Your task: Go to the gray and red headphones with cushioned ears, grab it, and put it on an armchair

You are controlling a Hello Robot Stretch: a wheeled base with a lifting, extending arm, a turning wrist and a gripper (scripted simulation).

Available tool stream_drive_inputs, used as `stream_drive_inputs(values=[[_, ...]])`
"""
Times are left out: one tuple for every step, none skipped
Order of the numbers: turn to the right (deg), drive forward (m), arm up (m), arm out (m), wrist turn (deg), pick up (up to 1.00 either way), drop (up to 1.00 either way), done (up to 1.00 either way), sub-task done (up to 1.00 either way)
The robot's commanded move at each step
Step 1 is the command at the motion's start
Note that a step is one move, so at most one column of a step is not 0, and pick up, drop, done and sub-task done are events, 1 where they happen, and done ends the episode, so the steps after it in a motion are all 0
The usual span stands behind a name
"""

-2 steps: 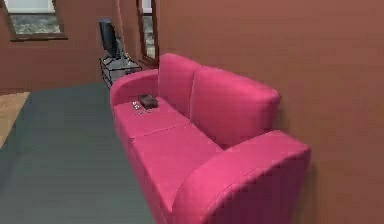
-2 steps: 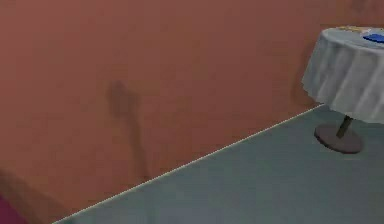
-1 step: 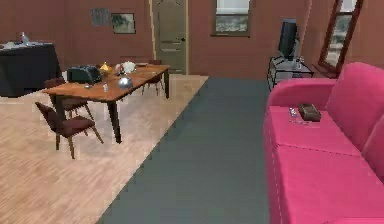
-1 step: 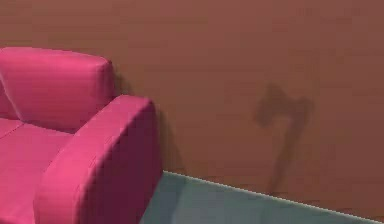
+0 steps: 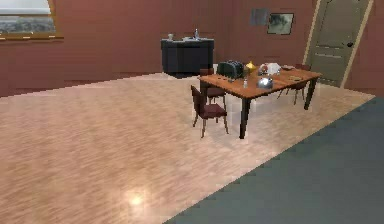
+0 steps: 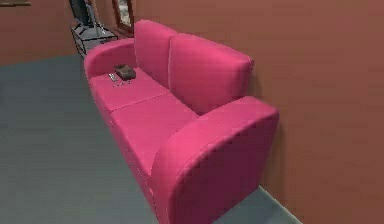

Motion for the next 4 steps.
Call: stream_drive_inputs(values=[[0.0, 0.4, 0.0, 0.0, 0.0, 0.0, 0.0, 0.0, 0.0], [39.0, 0.0, 0.0, 0.0, 0.0, 0.0, 0.0, 0.0, 0.0], [0.0, 1.0, 0.0, 0.0, 0.0, 0.0, 0.0, 0.0, 0.0], [3.0, 0.0, 0.0, 0.0, 0.0, 0.0, 0.0, 0.0, 0.0]])
